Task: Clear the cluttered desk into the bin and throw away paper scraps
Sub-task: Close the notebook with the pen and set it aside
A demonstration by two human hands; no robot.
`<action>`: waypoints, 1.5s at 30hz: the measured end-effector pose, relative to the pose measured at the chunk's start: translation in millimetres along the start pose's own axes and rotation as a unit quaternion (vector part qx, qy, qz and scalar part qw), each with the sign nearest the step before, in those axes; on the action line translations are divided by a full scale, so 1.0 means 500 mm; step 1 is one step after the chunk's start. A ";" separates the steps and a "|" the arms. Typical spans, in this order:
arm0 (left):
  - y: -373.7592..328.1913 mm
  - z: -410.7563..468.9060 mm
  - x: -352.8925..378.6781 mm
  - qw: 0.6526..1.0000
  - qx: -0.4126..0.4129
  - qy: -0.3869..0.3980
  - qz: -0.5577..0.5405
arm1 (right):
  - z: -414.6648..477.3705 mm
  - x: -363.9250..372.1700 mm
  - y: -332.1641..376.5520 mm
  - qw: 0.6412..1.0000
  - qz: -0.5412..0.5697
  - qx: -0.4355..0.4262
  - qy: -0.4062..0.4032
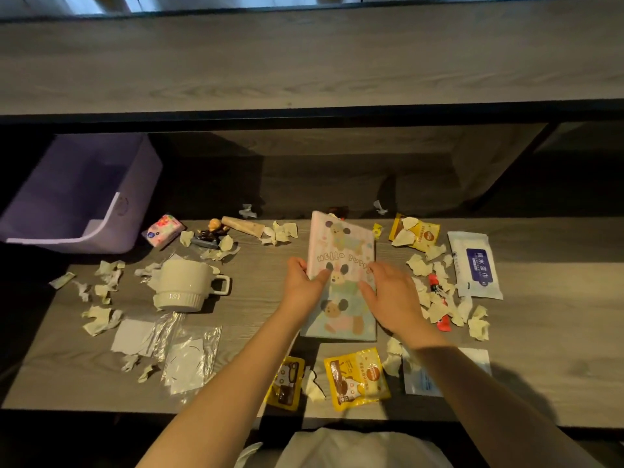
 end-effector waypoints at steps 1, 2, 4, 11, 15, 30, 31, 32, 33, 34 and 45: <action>-0.005 -0.005 -0.016 1.000 0.007 -0.009 -0.013 | 0.002 -0.007 0.009 0.999 0.048 0.009 -0.010; -0.010 -0.010 -0.035 0.999 0.014 -0.018 -0.027 | 0.005 -0.010 0.018 0.995 0.098 0.023 -0.008; -0.019 -0.017 -0.080 0.998 0.024 -0.029 -0.054 | 0.012 -0.007 0.043 0.980 0.190 0.056 0.030; -0.036 -0.056 -0.255 0.982 0.081 -0.056 -0.161 | 0.004 -0.007 0.220 0.879 0.450 0.055 0.145; -0.015 -0.086 -0.385 0.977 0.083 -0.083 -0.179 | -0.010 -0.002 0.345 0.882 0.441 0.013 0.164; 0.164 -0.078 -0.827 0.981 0.023 -0.183 -0.062 | -0.100 0.158 0.789 0.911 0.344 -0.077 0.216; 0.179 -0.059 -0.847 0.981 0.020 -0.191 -0.024 | -0.101 0.166 0.796 0.918 0.332 -0.074 0.205; 0.189 -0.038 -0.866 0.980 0.021 -0.199 0.018 | -0.101 0.172 0.796 0.926 0.319 -0.068 0.190; 0.199 -0.013 -0.885 0.977 0.023 -0.200 0.063 | -0.100 0.175 0.791 0.934 0.307 -0.058 0.170; 0.204 0.012 -0.899 0.974 0.029 -0.193 0.114 | -0.099 0.176 0.780 0.940 0.303 -0.044 0.152; 0.226 0.165 -0.907 0.875 -0.002 -0.038 0.483 | -0.098 0.137 0.677 0.882 0.463 0.063 0.057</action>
Point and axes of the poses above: each hand's wrist, its own z-axis towards the middle knuckle, its own x-axis out of the palm, y = z × x, the point moved 7 cm from there along z, towards the middle knuckle, and after that the axes turned 6 degrees about x, right-handed, at the moved point
